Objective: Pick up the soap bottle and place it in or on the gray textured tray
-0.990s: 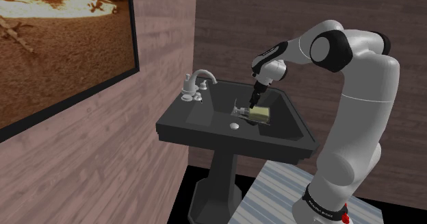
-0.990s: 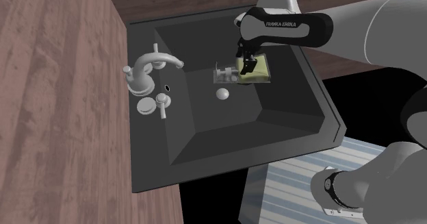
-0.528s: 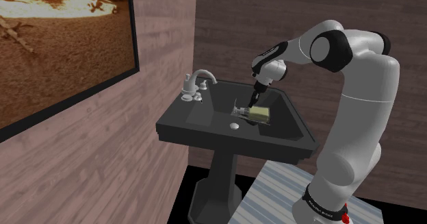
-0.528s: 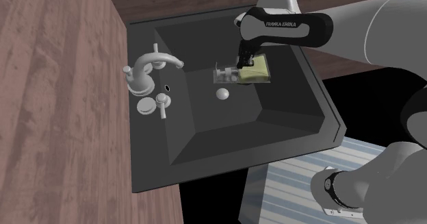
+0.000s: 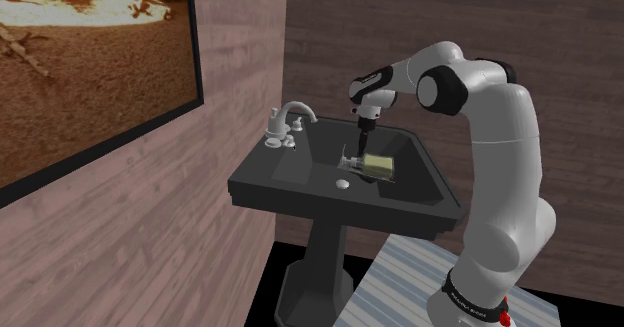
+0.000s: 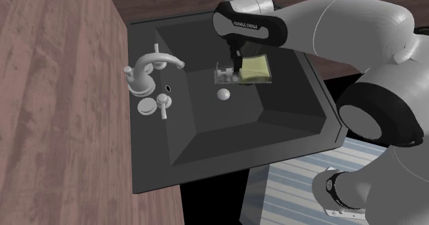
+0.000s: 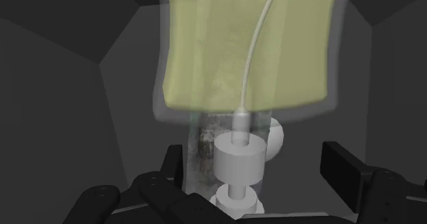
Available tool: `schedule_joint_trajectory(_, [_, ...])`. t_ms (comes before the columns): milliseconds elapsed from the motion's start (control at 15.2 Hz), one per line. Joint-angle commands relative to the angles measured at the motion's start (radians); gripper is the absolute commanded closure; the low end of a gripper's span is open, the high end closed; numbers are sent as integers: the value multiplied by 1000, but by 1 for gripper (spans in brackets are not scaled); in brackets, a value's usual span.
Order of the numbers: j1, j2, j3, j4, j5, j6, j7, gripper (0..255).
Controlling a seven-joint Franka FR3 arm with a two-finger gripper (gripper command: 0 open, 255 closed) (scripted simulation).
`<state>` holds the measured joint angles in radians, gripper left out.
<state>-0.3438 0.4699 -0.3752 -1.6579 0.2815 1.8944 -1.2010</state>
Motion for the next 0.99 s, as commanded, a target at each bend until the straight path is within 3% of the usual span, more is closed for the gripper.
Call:
schedule_joint_trajectory(0, [2,67,1,73,-18,-63,36,0])
schedule_joint_trajectory(396, [9,78,7,13,-8,7,28,0])
schedule_joint_trajectory(924, [9,78,7,13,-8,6,28,0])
